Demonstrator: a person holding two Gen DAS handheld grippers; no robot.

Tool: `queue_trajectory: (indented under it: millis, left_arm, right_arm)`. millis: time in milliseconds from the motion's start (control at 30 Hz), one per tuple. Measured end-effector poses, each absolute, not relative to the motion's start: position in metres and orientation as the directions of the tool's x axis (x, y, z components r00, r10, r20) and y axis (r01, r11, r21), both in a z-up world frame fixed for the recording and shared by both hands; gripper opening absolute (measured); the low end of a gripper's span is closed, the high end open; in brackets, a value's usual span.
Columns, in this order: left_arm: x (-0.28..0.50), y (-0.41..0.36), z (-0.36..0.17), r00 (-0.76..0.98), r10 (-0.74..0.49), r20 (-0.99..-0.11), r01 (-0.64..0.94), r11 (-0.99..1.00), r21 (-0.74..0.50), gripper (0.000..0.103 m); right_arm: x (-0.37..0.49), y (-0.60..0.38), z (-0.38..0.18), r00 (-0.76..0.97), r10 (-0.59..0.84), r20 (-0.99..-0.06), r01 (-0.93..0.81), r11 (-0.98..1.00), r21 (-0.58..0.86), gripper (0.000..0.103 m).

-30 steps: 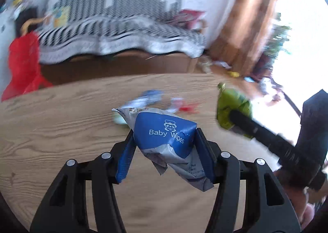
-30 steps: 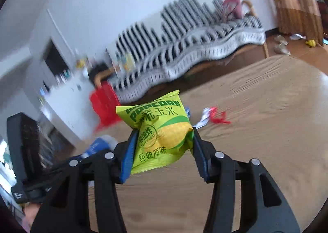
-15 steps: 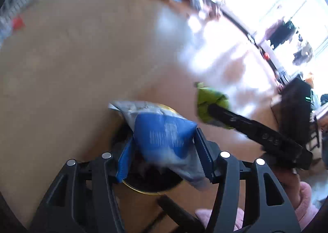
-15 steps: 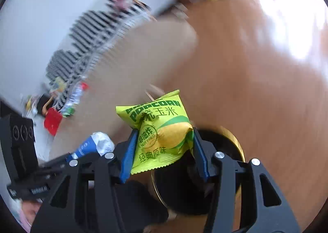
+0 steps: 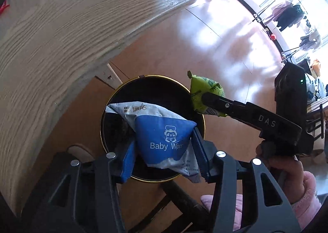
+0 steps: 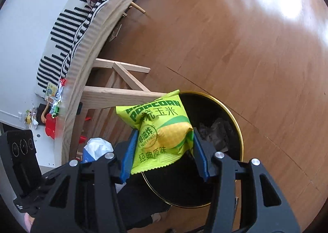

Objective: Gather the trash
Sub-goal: 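Carry the wipes pack and popcorn bag to the bin and release both, then grasp the crumpled blue foil with the left tool while the right tool grasps the red ribbon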

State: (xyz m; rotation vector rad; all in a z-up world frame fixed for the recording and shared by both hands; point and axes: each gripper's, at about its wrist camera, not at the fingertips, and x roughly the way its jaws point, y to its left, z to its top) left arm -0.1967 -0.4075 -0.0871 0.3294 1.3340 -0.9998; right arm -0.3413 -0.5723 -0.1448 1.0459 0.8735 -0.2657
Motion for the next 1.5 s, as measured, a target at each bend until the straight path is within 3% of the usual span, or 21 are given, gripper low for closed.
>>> queue_trajectory:
  millis: [133, 200, 267, 300, 500, 700, 833, 1000, 1100, 1300, 1400, 1500]
  left_arm:
    - [-0.192, -0.411, -0.087, -0.096, -0.417, -0.904, 0.752, 0.564, -0.341, 0.050]
    - [-0.194, -0.414, -0.085, -0.101, -0.417, -0.903, 0.753, 0.561, -0.343, 0.055]
    - [-0.193, -0.414, -0.087, -0.089, -0.401, -0.912, 0.750, 0.575, -0.326, 0.096]
    - [-0.195, -0.413, -0.088, -0.072, -0.394, -0.916, 0.748, 0.586, -0.311, 0.097]
    - [-0.202, -0.411, -0.084, -0.060, -0.410, -0.910, 0.768, 0.563, -0.304, 0.097]
    - [-0.199, -0.398, -0.050, 0.086, -0.531, -0.843, 0.760, 0.582, -0.289, 0.097]
    - [-0.181, -0.358, 0.017, 0.278, -0.635, -0.721, 0.777, 0.590, -0.220, 0.097]
    - [-0.103, -0.275, 0.056, 0.440, -0.505, -0.743, 0.646, 0.752, -0.128, 0.097]
    - [-0.039, -0.203, 0.060, 0.520, -0.358, -0.776, 0.478, 0.874, -0.083, 0.097]
    - [0.061, -0.118, 0.058, 0.537, -0.225, -0.813, 0.251, 0.963, -0.100, 0.097]
    - [0.102, -0.115, 0.056, 0.518, -0.221, -0.827, 0.251, 0.963, -0.100, 0.097]
    - [0.137, -0.129, 0.052, 0.510, -0.185, -0.840, 0.305, 0.952, -0.025, 0.097]
  right_arm:
    - [-0.343, -0.572, -0.145, 0.647, 0.213, -0.732, 0.575, 0.494, 0.652, 0.051]
    - [-0.341, -0.573, -0.142, 0.652, 0.232, -0.722, 0.569, 0.480, 0.668, 0.057]
    - [-0.343, -0.578, -0.142, 0.639, 0.255, -0.726, 0.593, 0.438, 0.676, 0.080]
    - [-0.345, -0.581, -0.142, 0.641, 0.251, -0.725, 0.601, 0.424, 0.678, 0.091]
    - [-0.359, -0.592, -0.110, 0.550, -0.077, -0.832, 0.738, 0.512, 0.441, 0.096]
    - [-0.346, -0.572, -0.089, 0.472, -0.298, -0.830, 0.749, 0.633, 0.199, 0.096]
    - [-0.325, -0.554, -0.075, 0.544, -0.286, -0.789, 0.691, 0.686, 0.228, 0.096]
    - [-0.260, -0.522, -0.043, 0.639, -0.191, -0.745, 0.538, 0.803, 0.256, 0.096]
    - [-0.222, -0.506, -0.024, 0.690, -0.131, -0.712, 0.444, 0.853, 0.273, 0.096]
    - [-0.113, -0.464, 0.005, 0.716, 0.009, -0.698, 0.216, 0.948, 0.233, 0.096]
    - [-0.064, -0.449, 0.014, 0.710, 0.060, -0.702, 0.130, 0.968, 0.215, 0.096]
    - [-0.005, -0.429, 0.013, 0.685, 0.107, -0.720, 0.023, 0.985, 0.169, 0.096]
